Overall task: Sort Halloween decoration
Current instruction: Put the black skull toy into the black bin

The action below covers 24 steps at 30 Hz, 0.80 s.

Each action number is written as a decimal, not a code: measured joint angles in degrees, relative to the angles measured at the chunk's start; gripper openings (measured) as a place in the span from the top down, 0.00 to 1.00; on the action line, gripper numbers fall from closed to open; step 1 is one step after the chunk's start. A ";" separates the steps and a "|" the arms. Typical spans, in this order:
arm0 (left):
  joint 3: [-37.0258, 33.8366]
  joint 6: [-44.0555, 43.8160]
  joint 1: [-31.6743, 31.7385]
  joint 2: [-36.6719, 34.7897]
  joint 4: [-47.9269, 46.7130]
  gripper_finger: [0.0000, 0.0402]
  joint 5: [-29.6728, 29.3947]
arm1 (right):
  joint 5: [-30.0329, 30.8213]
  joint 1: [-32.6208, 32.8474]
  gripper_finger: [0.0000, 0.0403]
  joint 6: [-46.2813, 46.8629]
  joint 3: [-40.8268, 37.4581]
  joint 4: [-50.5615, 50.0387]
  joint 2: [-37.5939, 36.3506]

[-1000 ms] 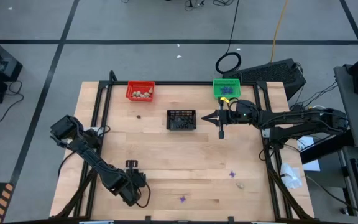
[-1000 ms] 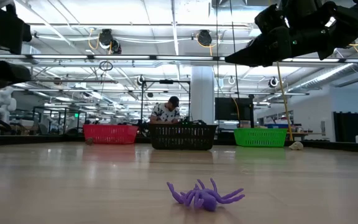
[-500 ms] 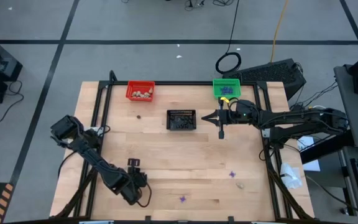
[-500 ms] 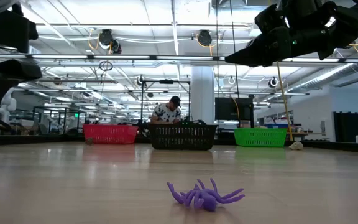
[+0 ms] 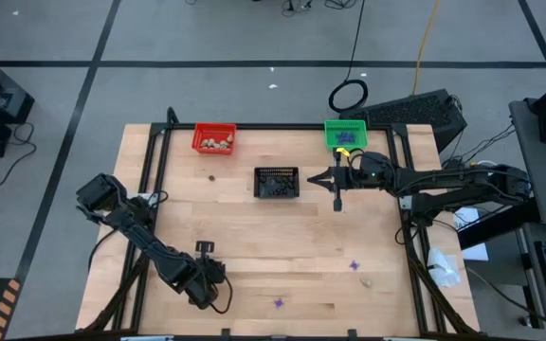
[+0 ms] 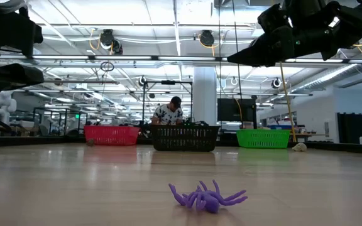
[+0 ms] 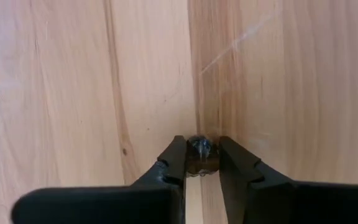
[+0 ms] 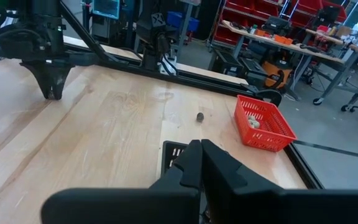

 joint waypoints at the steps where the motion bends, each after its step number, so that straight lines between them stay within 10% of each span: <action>1: 0.02 -0.02 0.02 0.00 0.03 0.88 0.04 | 0.00 0.00 1.00 0.00 0.00 0.05 0.00; 24: 5.23 11.80 18.94 -3.90 6.16 0.88 -7.28 | 0.00 0.04 1.00 1.80 0.00 -0.93 0.02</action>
